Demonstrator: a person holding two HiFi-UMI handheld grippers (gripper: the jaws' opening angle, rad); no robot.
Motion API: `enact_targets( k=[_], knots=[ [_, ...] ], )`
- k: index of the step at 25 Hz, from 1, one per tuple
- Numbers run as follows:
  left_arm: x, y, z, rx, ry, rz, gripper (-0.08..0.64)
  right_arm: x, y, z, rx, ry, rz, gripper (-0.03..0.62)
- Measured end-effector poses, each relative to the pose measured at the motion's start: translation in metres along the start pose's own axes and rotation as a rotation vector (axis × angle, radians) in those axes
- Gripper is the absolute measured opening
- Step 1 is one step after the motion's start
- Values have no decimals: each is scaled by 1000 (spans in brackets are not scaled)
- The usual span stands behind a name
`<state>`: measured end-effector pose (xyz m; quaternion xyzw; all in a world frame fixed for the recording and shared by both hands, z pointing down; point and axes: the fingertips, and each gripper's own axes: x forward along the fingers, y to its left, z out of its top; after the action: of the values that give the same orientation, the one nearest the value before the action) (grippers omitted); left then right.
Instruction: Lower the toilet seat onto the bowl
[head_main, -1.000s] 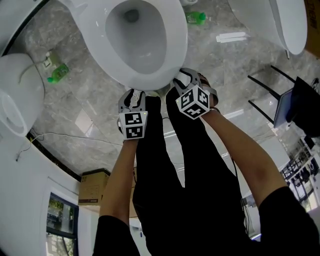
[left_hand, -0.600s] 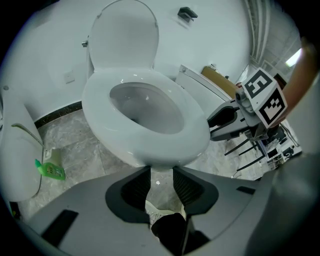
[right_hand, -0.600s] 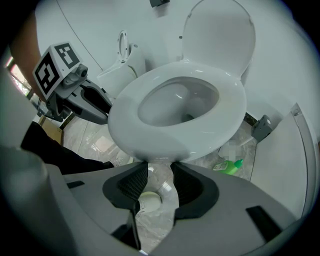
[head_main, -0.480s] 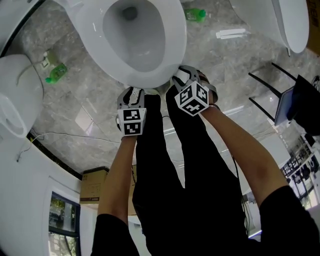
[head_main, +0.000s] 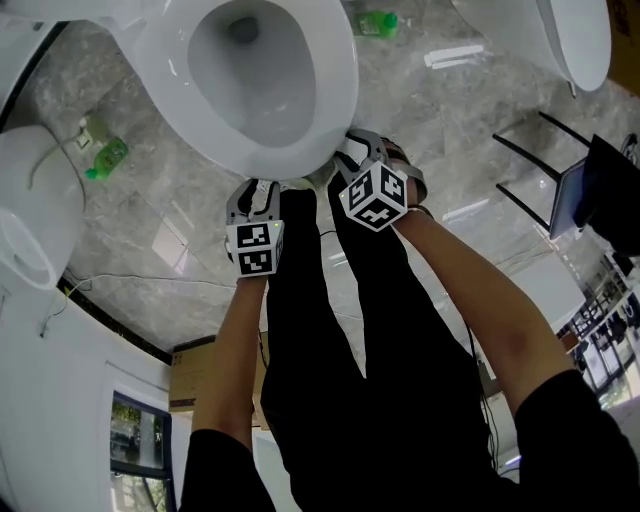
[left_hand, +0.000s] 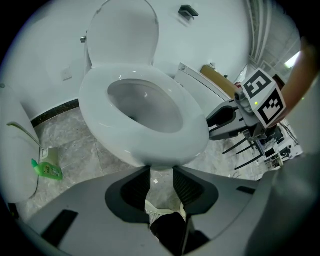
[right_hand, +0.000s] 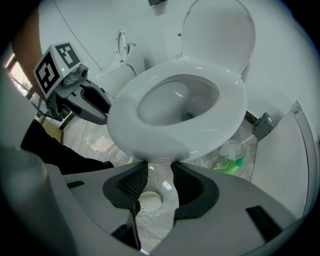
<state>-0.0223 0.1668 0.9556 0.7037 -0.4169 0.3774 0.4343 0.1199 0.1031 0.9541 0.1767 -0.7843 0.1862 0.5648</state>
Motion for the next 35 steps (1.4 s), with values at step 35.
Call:
enact_targets(
  k=[35],
  knots=[
    [-168,-48,67,-88,-349,100,149,-204,-15,64,67,-306,-87,177]
  ],
)
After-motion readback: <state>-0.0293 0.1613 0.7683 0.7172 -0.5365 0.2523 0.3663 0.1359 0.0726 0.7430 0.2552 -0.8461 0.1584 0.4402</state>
